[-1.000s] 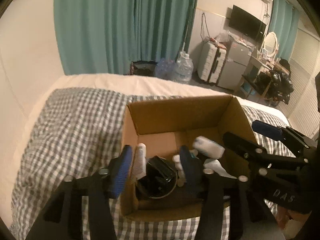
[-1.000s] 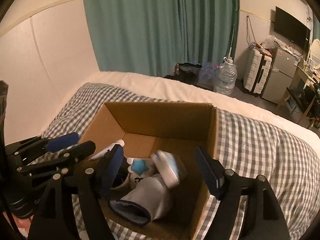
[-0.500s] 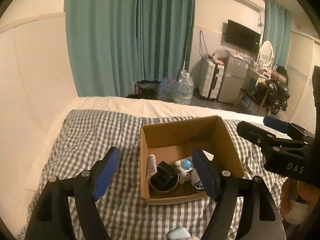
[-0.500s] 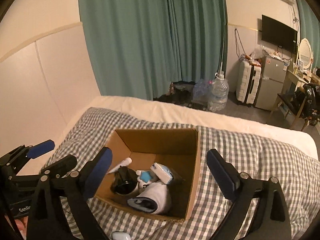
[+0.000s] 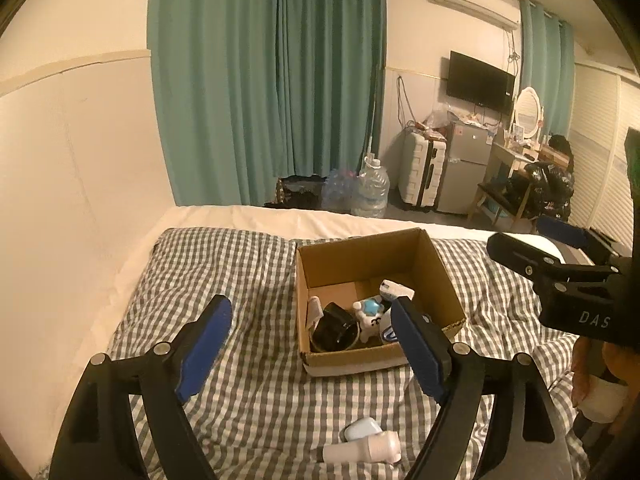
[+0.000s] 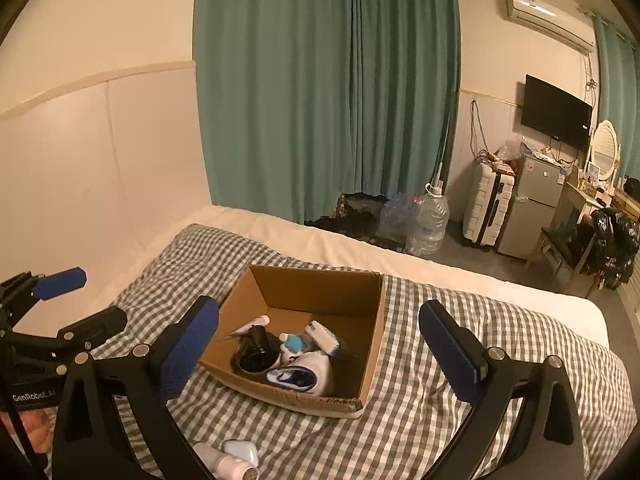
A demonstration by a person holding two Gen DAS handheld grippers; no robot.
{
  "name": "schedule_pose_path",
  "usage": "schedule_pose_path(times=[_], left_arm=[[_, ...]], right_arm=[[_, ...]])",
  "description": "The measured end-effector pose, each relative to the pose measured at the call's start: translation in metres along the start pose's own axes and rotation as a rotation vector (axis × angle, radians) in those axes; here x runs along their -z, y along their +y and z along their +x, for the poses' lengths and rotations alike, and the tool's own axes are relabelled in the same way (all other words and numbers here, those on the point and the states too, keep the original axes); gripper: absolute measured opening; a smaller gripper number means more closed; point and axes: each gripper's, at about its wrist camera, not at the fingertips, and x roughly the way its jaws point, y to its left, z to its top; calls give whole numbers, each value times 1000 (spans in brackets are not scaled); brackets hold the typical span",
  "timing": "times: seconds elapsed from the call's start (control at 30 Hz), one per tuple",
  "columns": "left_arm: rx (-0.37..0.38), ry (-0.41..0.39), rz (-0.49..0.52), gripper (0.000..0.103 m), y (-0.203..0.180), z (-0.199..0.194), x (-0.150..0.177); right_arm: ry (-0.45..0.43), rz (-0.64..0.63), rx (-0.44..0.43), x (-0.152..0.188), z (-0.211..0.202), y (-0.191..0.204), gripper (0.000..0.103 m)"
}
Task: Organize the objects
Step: 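Move both tools from the box down toward the hair dryer and earbud case, then grasp the white earbud case with the left gripper while the right gripper grasps the white hair dryer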
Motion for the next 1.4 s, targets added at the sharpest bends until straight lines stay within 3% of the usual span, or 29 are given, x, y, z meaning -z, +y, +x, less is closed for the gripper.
schedule_pose_path(times=[0.2, 0.27, 0.6, 0.8, 1.07, 1.13, 1.3, 1.4], left_arm=[[-11, -1, -21, 87, 9, -10, 15], [-19, 21, -29, 87, 11, -7, 22], [-5, 139, -42, 87, 12, 31, 64], [-21, 219, -24, 87, 10, 59, 84], [1, 362, -43, 87, 12, 100, 110], [11, 391, -51, 87, 11, 107, 113], [12, 417, -53, 87, 6, 114, 118], [16, 422, -52, 87, 2, 115, 117]], right_arm=[[62, 34, -65, 32, -2, -4, 101], [110, 40, -40, 52, 7, -4, 101], [288, -3, -96, 139, 47, 19, 101], [398, 14, -198, 182, 77, 37, 100], [556, -42, -331, 222, 115, 64, 76], [572, -55, -347, 227, 118, 68, 62], [553, -64, -335, 227, 112, 66, 57], [516, -70, -281, 224, 103, 58, 56]])
